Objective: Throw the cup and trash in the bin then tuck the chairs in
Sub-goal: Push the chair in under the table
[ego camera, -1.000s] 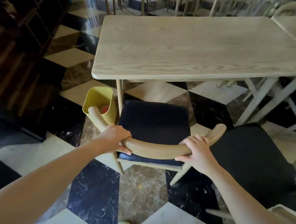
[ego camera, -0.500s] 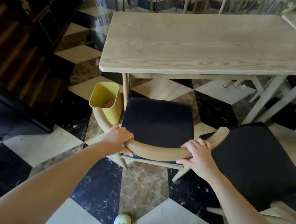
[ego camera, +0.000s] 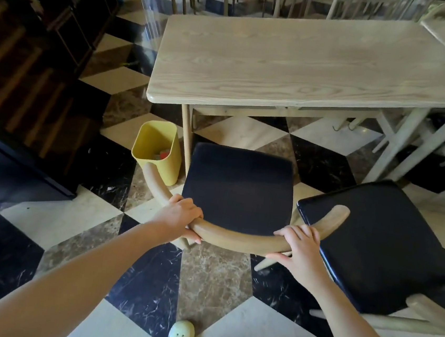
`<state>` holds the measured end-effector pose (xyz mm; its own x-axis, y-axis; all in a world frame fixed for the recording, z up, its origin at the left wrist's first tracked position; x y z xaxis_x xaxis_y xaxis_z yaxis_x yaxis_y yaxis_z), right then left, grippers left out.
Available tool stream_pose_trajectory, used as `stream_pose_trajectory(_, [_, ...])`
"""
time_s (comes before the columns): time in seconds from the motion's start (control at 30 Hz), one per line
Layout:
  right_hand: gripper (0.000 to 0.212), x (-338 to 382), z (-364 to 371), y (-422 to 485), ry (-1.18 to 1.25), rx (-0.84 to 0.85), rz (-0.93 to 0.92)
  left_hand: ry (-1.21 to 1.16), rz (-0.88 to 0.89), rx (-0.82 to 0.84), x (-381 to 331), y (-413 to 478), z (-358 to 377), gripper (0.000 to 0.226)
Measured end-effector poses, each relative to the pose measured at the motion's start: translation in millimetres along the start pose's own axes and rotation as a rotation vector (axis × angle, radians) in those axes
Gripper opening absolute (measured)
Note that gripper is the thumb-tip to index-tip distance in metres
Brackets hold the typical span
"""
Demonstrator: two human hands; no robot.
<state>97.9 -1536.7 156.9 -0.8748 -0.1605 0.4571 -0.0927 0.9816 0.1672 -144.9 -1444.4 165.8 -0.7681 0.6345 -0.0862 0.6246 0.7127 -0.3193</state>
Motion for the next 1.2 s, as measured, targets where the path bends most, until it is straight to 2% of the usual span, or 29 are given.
stream_pose_trajectory(0.23, [0.048,8.9,12.5,35.8,-0.028,-0.018,-0.015,-0.02,-0.017,0.015,38.7,22.2,-0.3,0.044])
stream_pose_trajectory(0.6, [0.048,8.0,18.5,101.8,-0.018,-0.059,-0.071,-0.081,-0.056,-0.111,82.0,52.1,-24.3,0.049])
stream_pose_trajectory(1.2, [0.042,-45.1,0.3,179.0,-0.057,0.106,-0.08,-0.056,-0.134,-0.19,82.7,117.4,-50.7,0.049])
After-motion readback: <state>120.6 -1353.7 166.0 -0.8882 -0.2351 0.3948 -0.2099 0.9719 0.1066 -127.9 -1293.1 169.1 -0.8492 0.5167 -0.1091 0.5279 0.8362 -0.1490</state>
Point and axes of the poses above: each hand's wrist, its own y-axis towards the middle knuckle, its own z-axis out of the palm, x = y × z, the point moved 8 cm from there along y, towards the middle knuckle, and after that the axes turned 6 degrees about y, right-handed, at the moved point
